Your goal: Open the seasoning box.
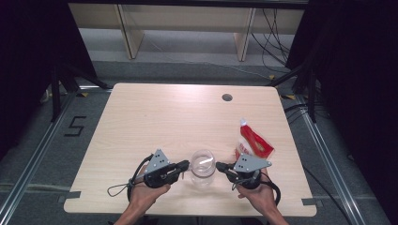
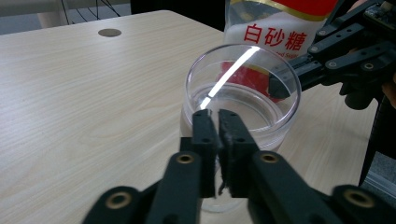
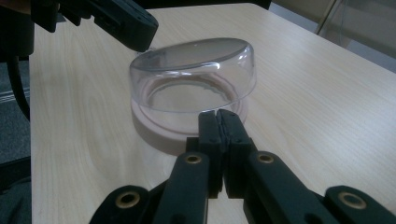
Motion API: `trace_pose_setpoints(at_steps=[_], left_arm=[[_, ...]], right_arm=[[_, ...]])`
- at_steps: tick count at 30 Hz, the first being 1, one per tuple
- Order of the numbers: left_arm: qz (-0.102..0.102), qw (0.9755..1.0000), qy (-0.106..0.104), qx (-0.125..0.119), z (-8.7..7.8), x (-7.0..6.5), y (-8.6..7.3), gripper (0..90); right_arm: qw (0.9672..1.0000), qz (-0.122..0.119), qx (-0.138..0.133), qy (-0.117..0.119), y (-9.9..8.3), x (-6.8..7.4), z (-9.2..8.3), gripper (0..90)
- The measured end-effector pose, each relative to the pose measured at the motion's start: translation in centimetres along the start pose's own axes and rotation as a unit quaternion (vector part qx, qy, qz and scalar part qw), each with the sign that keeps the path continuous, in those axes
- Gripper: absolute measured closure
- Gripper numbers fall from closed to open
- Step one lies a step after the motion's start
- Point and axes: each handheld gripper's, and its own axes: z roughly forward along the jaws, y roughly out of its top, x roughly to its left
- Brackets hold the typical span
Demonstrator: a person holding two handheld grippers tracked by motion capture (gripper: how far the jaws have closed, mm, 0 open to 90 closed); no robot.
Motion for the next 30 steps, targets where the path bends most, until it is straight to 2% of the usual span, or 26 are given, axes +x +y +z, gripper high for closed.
trace_pose_setpoints(at_steps=[1,2,4,5,6,7,8,9,10,12,14,15,16,18,22,25,26,28,29,30], left_arm=[[-0.002,1.0,0.005,-0.002,0.0,0.0,0.0,72.8],[0.004,1.0,0.003,0.0,-0.1,0.1,0.0,72.8],[0.003,1.0,0.005,-0.005,-0.4,0.2,0.0,65.5],[0.005,0.9999,0.012,-0.005,-0.6,0.3,0.0,59.9],[0.005,0.9999,0.016,-0.003,-0.7,0.2,0.0,55.1],[0.013,0.9998,0.015,0.0,-0.8,0.3,-0.1,46.7],[0.009,0.9997,0.023,0.003,-0.9,0.2,-0.3,46.7],[0.019,0.9994,0.027,0.007,-1.0,0.2,-0.5,41.9],[0.022,0.999,0.035,0.014,-1.2,0.1,-0.7,37.3],[0.023,0.9986,0.044,0.018,-1.5,0.1,-1.2,31.3],[0.02,0.9984,0.047,0.024,-1.9,0.2,-1.5,27.9],[0.015,0.9984,0.049,0.025,-2.0,0.2,-1.7,26.9],[0.018,0.9981,0.053,0.027,-2.1,0.3,-1.9,25.9],[0.01,0.9982,0.052,0.028,-2.2,0.4,-2.3,24.1],[-0.001,0.9973,0.059,0.044,-2.4,0.4,-3.0,22.2],[0.006,0.9971,0.057,0.051,-2.5,0.4,-3.3,21.1],[-0.001,0.997,0.059,0.05,-2.4,0.4,-3.5,20.6],[0.004,0.9966,0.061,0.055,-2.6,0.5,-3.6,19.3],[-0.005,0.9963,0.064,0.058,-2.6,0.5,-3.8,18.8],[0.0,0.996,0.065,0.061,-2.7,0.5,-3.8,18.2]], right_arm=[[1.0,-0.004,0.003,0.004,0.2,0.0,-0.1,88.9],[1.0,-0.004,0.003,0.004,0.2,0.0,-0.1,88.9],[1.0,-0.001,-0.001,0.001,0.4,0.1,0.0,88.9],[1.0,-0.001,0.003,0.002,0.4,0.2,0.0,88.9],[0.9999,-0.01,-0.001,0.007,0.6,0.1,0.1,88.9],[1.0,-0.006,-0.003,0.002,0.7,0.3,0.1,88.9],[1.0,-0.006,-0.003,0.002,0.7,0.3,0.1,88.9],[0.9999,-0.01,0.002,0.004,0.8,0.3,0.1,88.9],[1.0,-0.002,-0.004,0.0,0.9,0.4,0.2,88.9],[0.9999,-0.01,-0.001,0.004,1.2,0.4,0.2,88.9],[0.9999,-0.011,-0.006,-0.001,1.4,0.5,0.4,88.9],[0.9999,-0.013,-0.002,0.006,1.6,0.6,0.4,88.9],[0.9999,-0.015,-0.004,0.003,1.7,0.7,0.4,88.9],[0.9998,-0.021,-0.004,0.002,2.0,0.8,0.4,88.9],[0.9996,-0.025,-0.009,0.001,2.7,1.1,0.4,88.9],[0.9995,-0.03,-0.009,0.0,3.1,1.2,0.4,88.8],[0.9995,-0.031,-0.01,0.0,3.2,1.3,0.5,88.9],[0.9994,-0.034,-0.009,0.001,3.4,1.4,0.4,88.9],[0.9994,-0.033,-0.013,0.001,3.5,1.5,0.5,88.9],[0.9994,-0.032,-0.013,0.003,3.7,1.6,0.5,88.9]])
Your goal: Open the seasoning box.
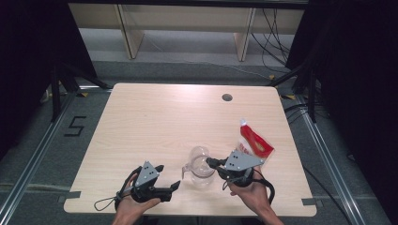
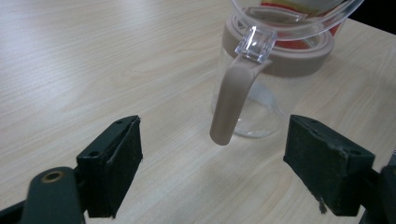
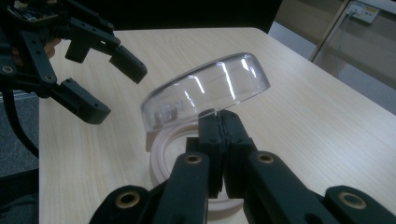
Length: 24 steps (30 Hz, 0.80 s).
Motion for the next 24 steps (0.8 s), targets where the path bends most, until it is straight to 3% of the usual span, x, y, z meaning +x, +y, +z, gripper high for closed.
trace_pose_setpoints(at_steps=[4,6,7,10,13,14,16,17,24], left_arm=[[-0.008,1.0,-0.003,0.004,0.2,0.0,-0.5,15.8],[0.0,0.9999,-0.002,0.011,0.1,0.0,-0.7,15.6],[-0.012,0.9999,-0.007,0.002,0.4,-0.2,-0.8,15.6],[-0.013,0.9999,-0.005,0.01,0.4,-0.1,-1.0,15.5],[-0.007,0.9999,-0.006,0.012,0.5,0.0,-1.1,15.5],[-0.013,0.9998,-0.004,0.013,0.5,0.0,-1.2,15.5],[-0.002,0.9999,-0.008,0.011,0.5,0.2,-1.2,15.5],[-0.009,0.9999,-0.007,0.011,0.5,0.1,-1.2,15.5],[-0.006,0.9999,-0.006,0.01,0.5,0.3,-1.2,15.5]], right_arm=[[1.0,-0.003,-0.003,0.0,0.4,0.3,0.2,88.8],[0.9999,-0.012,-0.006,0.001,0.6,0.3,0.4,88.8],[0.9999,-0.012,-0.006,0.001,0.6,0.3,0.4,88.8],[0.9999,-0.011,-0.008,0.001,0.8,0.5,0.6,88.8],[0.9999,-0.014,-0.005,0.008,1.1,0.8,0.9,88.8],[0.9999,-0.011,-0.005,0.007,1.2,0.9,1.0,88.8],[0.9998,-0.015,-0.007,0.009,1.4,1.1,1.2,88.8],[0.9996,-0.023,-0.01,0.008,1.5,1.1,1.3,88.8],[0.9996,-0.016,-0.008,0.021,1.8,1.8,2.0,88.8]])
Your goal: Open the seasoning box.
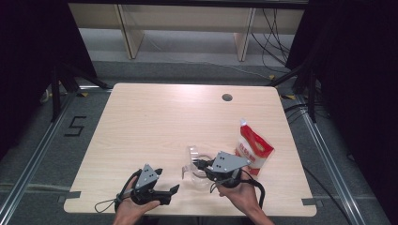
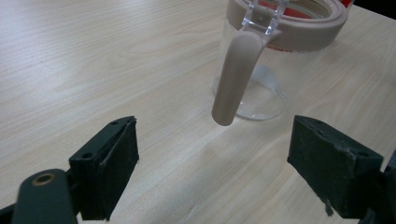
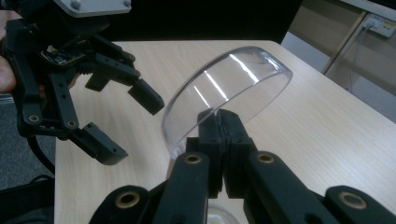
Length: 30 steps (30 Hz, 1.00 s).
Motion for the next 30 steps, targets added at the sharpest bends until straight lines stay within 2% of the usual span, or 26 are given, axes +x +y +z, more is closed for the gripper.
trace_pose_setpoints(at_steps=[6,8,9,10,14,15,17,18,20,22,24,27,28,30], left_arm=[[-0.014,0.9999,0.0,-0.005,0.0,0.1,-0.1,15.5],[-0.013,0.9999,0.0,-0.005,-0.1,0.1,-0.1,15.5],[-0.007,1.0,-0.001,-0.004,-0.1,0.1,-0.1,15.5],[-0.014,0.9999,-0.001,-0.006,0.0,0.1,-0.1,15.5],[-0.016,0.9999,-0.002,-0.002,0.1,0.1,-0.1,15.5],[-0.007,1.0,-0.002,0.003,0.0,0.2,-0.1,15.6],[-0.012,0.9999,-0.003,0.001,0.0,0.2,-0.1,15.6],[-0.007,1.0,0.0,0.003,0.0,0.2,-0.1,15.6],[-0.008,1.0,-0.004,0.002,0.0,0.2,-0.1,15.6],[-0.018,0.9998,-0.002,0.0,0.1,0.1,-0.1,15.6],[-0.016,0.9999,-0.004,0.001,0.1,0.2,-0.2,15.6],[-0.017,0.9998,-0.009,0.0,0.2,0.0,-0.2,15.6],[-0.008,0.9999,-0.009,0.0,0.2,0.0,-0.1,15.6],[-0.015,0.9998,-0.008,0.002,0.3,-0.1,-0.2,15.6]], right_arm=[[1.0,-0.004,-0.001,0.003,0.1,0.3,0.4,88.4],[1.0,-0.001,-0.001,0.006,0.2,0.4,0.5,88.2],[1.0,-0.001,0.0,0.007,0.2,0.4,0.5,88.2],[1.0,0.0,0.0,0.007,0.2,0.4,0.4,87.7],[1.0,0.003,-0.004,0.002,0.0,0.3,0.1,86.1],[1.0,0.0,-0.004,-0.002,-0.1,0.2,-0.1,85.2],[1.0,0.001,-0.003,-0.003,-0.2,0.1,-0.3,84.4],[1.0,0.004,-0.005,-0.006,-0.3,0.1,-0.5,83.3],[0.9999,0.007,-0.008,-0.01,-0.4,0.0,-1.0,79.7],[0.9997,0.01,-0.009,-0.02,-0.8,-0.1,-1.5,74.2],[0.9996,0.012,-0.009,-0.026,-1.0,-0.1,-2.0,65.4],[0.999,0.021,-0.017,-0.037,-1.8,-0.1,-2.9,58.7],[0.9985,0.026,-0.015,-0.045,-2.1,-0.1,-3.2,57.1],[0.9982,0.031,-0.015,-0.049,-2.6,-0.2,-3.8,53.4]])
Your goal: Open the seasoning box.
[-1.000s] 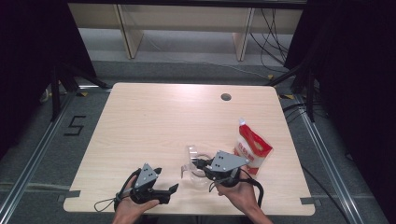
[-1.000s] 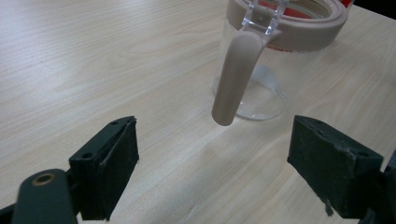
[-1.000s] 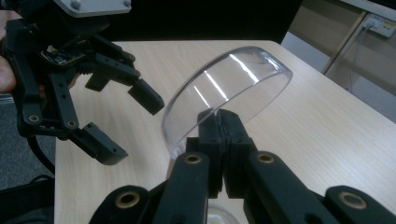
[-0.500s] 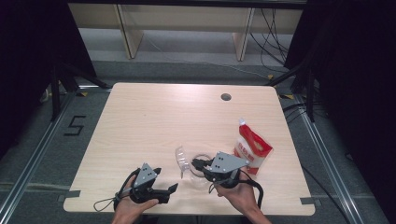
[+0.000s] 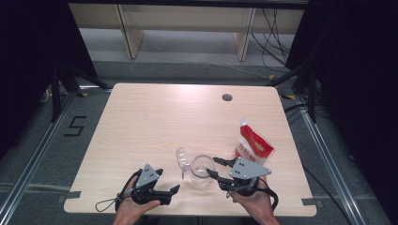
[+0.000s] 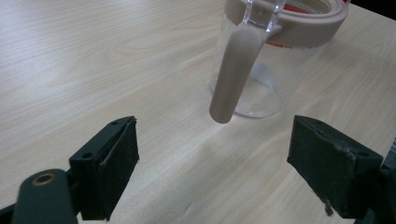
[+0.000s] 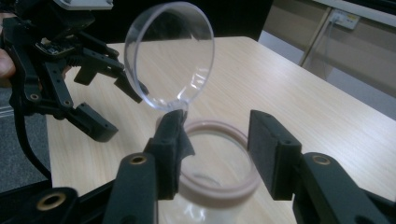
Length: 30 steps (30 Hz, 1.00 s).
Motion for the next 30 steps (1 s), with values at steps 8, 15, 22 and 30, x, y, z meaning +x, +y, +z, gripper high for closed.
trace_pose_setpoints(at_steps=[8,15,22,30], left_arm=[[-0.003,1.0,-0.004,0.0,0.0,-0.1,0.1,15.5],[0.003,1.0,-0.008,-0.001,0.2,-0.1,0.1,15.5],[0.0,1.0,0.001,0.009,0.2,0.0,0.0,15.6],[-0.004,1.0,0.0,0.008,0.3,0.2,0.0,15.6]], right_arm=[[0.9988,0.035,0.001,-0.034,-2.0,-0.4,-2.6,43.3],[0.997,0.043,0.005,-0.064,-3.9,-0.4,-4.5,41.5],[0.9937,0.064,0.009,-0.091,-5.4,-0.2,-6.7,40.3],[0.9876,0.096,0.028,-0.121,-7.1,-1.1,-8.1,38.9]])
